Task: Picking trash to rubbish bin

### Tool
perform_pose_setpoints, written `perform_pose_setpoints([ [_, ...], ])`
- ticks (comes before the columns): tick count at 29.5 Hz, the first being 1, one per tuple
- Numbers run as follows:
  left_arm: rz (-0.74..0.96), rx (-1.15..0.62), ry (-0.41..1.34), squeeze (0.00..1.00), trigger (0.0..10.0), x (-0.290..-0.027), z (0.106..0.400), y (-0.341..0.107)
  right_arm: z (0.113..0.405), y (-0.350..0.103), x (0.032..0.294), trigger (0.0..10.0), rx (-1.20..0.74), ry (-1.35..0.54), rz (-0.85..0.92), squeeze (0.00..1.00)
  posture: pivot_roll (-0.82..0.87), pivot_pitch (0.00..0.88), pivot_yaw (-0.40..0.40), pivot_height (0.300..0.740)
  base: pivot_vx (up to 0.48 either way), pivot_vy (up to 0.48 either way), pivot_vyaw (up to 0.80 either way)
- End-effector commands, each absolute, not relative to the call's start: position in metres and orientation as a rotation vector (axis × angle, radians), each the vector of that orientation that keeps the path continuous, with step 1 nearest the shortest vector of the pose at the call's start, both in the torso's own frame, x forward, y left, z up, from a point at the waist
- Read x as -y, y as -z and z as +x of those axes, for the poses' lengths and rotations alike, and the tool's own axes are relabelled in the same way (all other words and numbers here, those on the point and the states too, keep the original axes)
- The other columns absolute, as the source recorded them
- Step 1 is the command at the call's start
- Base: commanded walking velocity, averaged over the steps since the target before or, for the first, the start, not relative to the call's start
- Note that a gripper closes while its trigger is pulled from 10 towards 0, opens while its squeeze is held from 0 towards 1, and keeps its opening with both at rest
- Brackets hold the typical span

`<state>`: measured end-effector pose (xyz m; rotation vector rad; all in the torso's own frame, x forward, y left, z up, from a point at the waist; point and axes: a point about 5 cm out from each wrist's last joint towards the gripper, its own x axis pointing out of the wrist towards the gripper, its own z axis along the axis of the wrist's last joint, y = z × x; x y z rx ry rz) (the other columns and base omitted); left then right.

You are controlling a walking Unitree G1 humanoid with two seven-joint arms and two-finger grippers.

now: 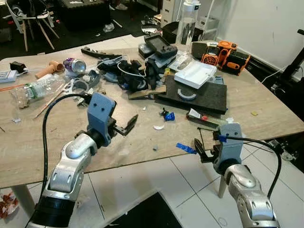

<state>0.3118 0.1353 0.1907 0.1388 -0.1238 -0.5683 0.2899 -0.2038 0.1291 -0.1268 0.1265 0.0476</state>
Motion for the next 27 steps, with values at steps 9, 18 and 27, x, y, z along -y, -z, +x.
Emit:
perform_pose_setpoints([
  [9,0.167,0.104,0.629,0.0,10.0,-0.132,0.308,-0.191,0.289,-0.125,0.207,10.0,-0.243,-0.019,-0.161,0.0,-0.01,0.153,0.051,0.74,0.0,0.0,0.0],
  [18,0.182,0.097,0.63,0.0,10.0,-0.133,0.308,-0.191,0.288,-0.124,0.208,10.0,-0.322,-0.019,-0.161,0.0,-0.01,0.156,0.053,0.74,0.0,0.0,0.0],
  [27,0.19,0.08,0.616,0.0,10.0,-0.134,0.311,-0.19,0.289,-0.126,0.216,8.0,-0.373,0.016,-0.151,0.0,-0.01,0.158,0.054,0.74,0.0,0.0,0.0],
])
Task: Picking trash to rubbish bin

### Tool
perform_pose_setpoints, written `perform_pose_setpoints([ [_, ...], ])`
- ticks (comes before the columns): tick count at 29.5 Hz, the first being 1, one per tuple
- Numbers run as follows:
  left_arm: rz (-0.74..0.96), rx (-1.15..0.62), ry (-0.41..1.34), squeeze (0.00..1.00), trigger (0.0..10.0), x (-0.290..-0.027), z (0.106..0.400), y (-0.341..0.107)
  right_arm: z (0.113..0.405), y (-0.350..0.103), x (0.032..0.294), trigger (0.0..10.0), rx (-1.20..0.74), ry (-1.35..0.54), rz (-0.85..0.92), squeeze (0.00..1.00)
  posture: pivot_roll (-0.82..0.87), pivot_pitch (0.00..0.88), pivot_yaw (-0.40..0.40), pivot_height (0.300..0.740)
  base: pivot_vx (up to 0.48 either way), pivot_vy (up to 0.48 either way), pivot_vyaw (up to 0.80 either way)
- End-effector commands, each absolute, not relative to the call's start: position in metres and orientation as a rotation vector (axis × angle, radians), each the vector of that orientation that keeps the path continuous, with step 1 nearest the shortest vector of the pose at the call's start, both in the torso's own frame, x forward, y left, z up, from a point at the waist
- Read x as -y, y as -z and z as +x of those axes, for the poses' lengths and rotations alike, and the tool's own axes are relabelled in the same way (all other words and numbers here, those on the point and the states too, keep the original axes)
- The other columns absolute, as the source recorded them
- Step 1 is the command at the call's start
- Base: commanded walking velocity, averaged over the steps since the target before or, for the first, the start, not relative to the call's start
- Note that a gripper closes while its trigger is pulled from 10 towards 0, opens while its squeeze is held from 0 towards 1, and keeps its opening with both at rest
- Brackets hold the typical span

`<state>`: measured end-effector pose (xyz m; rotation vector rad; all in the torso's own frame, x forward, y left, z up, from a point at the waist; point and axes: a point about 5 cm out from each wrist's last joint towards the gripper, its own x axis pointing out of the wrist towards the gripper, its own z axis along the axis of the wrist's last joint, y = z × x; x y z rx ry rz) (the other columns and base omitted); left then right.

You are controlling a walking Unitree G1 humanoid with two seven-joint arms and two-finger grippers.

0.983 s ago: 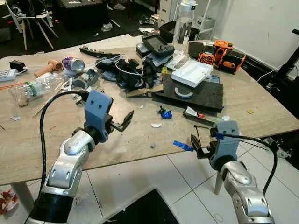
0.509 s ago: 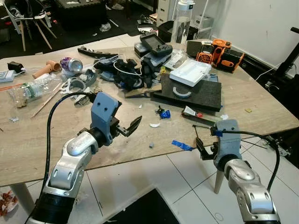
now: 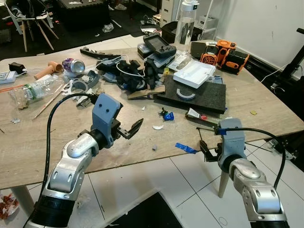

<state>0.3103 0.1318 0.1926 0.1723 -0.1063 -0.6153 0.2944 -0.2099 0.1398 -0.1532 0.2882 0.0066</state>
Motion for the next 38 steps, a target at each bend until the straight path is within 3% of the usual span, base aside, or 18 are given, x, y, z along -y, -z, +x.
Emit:
perform_pose_setpoints([
  [1,0.19,0.079,0.617,0.0,10.0,-0.134,0.311,-0.19,0.289,-0.126,0.217,3.3,-0.378,0.018,-0.151,0.0,-0.01,0.157,0.054,0.74,0.0,0.0,0.0],
  [2,0.19,0.079,0.618,0.0,10.0,-0.134,0.311,-0.19,0.289,-0.126,0.217,3.3,-0.382,0.019,-0.151,0.0,-0.01,0.157,0.054,0.74,0.0,0.0,0.0],
  [3,0.191,0.078,0.618,0.0,10.0,-0.134,0.311,-0.19,0.289,-0.126,0.217,0.0,-0.384,0.019,-0.151,0.0,-0.01,0.157,0.054,0.74,0.0,0.0,0.0],
  [30,0.225,0.07,0.635,0.0,10.0,-0.131,0.311,-0.188,0.285,-0.12,0.223,0.0,-0.425,0.052,-0.134,0.0,-0.01,0.161,0.059,0.74,0.0,0.0,0.0],
  [38,0.219,0.084,0.617,0.0,10.0,-0.133,0.314,-0.192,0.299,-0.173,0.201,0.0,-0.057,-0.063,0.001,0.0,-0.01,0.16,0.06,0.74,0.0,0.0,0.0],
])
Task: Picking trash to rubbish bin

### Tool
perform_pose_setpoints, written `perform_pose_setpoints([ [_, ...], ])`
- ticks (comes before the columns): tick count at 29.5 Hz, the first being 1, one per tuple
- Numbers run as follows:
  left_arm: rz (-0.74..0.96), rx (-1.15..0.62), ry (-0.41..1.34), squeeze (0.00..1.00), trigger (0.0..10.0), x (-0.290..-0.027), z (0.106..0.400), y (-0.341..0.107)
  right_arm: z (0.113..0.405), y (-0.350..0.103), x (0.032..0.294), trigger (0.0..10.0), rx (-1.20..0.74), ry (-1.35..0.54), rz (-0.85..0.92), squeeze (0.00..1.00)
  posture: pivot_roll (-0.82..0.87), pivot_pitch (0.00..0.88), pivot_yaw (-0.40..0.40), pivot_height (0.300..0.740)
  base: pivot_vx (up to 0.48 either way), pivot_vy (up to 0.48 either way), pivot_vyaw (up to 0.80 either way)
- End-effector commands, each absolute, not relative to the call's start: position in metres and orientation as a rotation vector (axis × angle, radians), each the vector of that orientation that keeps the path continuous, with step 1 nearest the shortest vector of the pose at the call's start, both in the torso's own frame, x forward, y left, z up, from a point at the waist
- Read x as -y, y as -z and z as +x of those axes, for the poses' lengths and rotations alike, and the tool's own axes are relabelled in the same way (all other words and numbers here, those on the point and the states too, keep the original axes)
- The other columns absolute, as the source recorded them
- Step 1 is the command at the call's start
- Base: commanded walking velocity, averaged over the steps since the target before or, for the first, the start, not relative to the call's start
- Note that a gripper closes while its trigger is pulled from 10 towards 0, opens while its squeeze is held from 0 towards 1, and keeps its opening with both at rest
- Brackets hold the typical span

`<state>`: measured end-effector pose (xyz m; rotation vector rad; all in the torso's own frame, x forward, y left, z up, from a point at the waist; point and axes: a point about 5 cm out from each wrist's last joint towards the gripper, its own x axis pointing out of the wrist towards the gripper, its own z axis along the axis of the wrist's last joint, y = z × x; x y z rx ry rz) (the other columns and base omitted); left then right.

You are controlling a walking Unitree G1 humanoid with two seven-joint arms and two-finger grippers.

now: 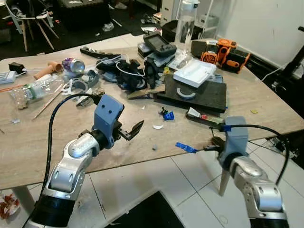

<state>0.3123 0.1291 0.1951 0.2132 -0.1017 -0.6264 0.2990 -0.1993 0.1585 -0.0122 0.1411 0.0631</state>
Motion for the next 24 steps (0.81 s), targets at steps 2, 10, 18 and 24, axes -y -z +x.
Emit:
perform_pose_setpoints([
  [2,0.218,0.088,0.611,0.0,10.0,-0.133,0.315,-0.192,0.301,-0.186,0.198,0.0,0.019,-0.077,0.025,0.0,-0.01,0.161,0.059,0.74,0.0,0.0,0.0],
  [10,0.208,0.087,0.624,0.0,10.0,-0.133,0.312,-0.192,0.291,-0.18,0.182,0.0,-0.06,-0.24,-0.015,0.0,-0.01,0.163,0.054,0.74,0.0,0.0,0.0],
  [18,0.211,0.08,0.645,0.0,10.0,-0.135,0.309,-0.191,0.277,-0.182,0.188,10.0,-0.014,-0.195,-0.083,1.0,-0.01,0.161,0.051,0.74,0.0,0.0,0.0],
  [24,0.197,0.085,0.655,0.0,10.0,-0.137,0.308,-0.193,0.251,-0.185,0.192,10.0,0.058,-0.152,-0.032,1.0,-0.01,0.155,0.052,0.74,0.0,0.0,0.0],
])
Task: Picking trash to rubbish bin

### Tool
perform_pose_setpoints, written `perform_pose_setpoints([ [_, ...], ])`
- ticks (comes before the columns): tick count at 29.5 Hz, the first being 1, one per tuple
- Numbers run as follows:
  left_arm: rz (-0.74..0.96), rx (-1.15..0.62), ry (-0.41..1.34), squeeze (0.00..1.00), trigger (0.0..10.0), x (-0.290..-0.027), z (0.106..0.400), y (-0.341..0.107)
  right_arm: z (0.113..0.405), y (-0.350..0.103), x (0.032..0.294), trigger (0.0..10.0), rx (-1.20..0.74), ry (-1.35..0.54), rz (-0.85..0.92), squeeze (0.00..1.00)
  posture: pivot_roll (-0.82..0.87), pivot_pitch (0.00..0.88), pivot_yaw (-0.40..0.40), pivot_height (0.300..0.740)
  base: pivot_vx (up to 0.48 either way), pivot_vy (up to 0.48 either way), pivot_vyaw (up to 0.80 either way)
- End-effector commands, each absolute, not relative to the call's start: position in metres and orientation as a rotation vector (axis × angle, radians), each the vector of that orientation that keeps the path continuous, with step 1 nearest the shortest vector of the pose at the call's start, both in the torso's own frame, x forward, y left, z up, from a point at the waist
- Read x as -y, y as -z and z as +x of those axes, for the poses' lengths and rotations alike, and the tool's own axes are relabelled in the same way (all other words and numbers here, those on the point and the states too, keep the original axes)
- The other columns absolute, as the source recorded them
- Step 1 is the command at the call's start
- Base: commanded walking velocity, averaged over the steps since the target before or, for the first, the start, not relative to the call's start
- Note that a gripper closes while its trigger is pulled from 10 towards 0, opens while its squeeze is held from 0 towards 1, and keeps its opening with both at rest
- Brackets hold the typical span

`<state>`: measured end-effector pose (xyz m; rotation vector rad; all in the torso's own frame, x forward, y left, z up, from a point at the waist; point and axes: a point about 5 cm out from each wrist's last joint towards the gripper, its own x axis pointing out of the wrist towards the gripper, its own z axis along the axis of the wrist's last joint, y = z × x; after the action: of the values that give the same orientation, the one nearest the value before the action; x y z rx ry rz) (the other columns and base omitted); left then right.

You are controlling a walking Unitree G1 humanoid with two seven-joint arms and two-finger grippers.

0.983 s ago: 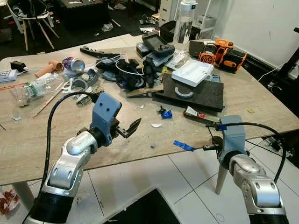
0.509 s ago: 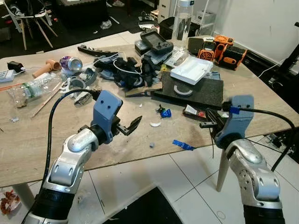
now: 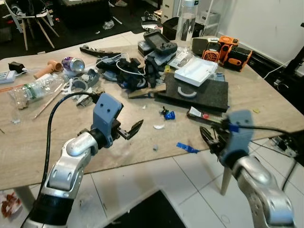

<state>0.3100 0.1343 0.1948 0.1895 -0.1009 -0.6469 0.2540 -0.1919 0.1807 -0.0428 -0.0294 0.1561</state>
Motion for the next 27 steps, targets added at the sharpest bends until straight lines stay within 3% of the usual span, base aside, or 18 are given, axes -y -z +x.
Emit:
perform_pose_setpoints([
  [1,0.199,0.084,0.66,0.0,10.0,-0.137,0.308,-0.193,0.243,-0.181,0.191,10.0,0.049,-0.151,-0.024,1.0,-0.01,0.154,0.052,0.74,0.0,0.0,0.0],
  [12,0.204,0.082,0.69,0.0,10.0,-0.132,0.305,-0.191,0.227,-0.151,0.2,10.0,-0.114,-0.079,-0.1,1.0,-0.01,0.146,0.05,0.74,0.0,0.0,0.0],
  [13,0.207,0.08,0.696,0.0,10.0,-0.131,0.305,-0.191,0.228,-0.146,0.2,10.0,-0.141,-0.075,-0.097,0.55,-0.01,0.146,0.05,0.74,0.0,0.0,0.0],
  [14,0.208,0.079,0.699,0.0,10.0,-0.13,0.305,-0.191,0.229,-0.144,0.201,10.0,-0.154,-0.076,-0.093,0.55,-0.01,0.146,0.05,0.74,0.0,0.0,0.0],
  [15,0.215,0.074,0.713,0.0,10.0,-0.129,0.304,-0.189,0.231,-0.14,0.201,10.0,-0.174,-0.078,-0.082,0.0,-0.01,0.14,0.053,0.74,0.0,0.0,0.0],
  [27,0.238,0.068,0.962,0.0,10.0,-0.111,0.281,-0.186,0.249,-0.118,0.204,10.0,-0.277,-0.093,-0.09,0.0,-0.01,0.146,0.048,0.74,0.0,0.0,0.0],
])
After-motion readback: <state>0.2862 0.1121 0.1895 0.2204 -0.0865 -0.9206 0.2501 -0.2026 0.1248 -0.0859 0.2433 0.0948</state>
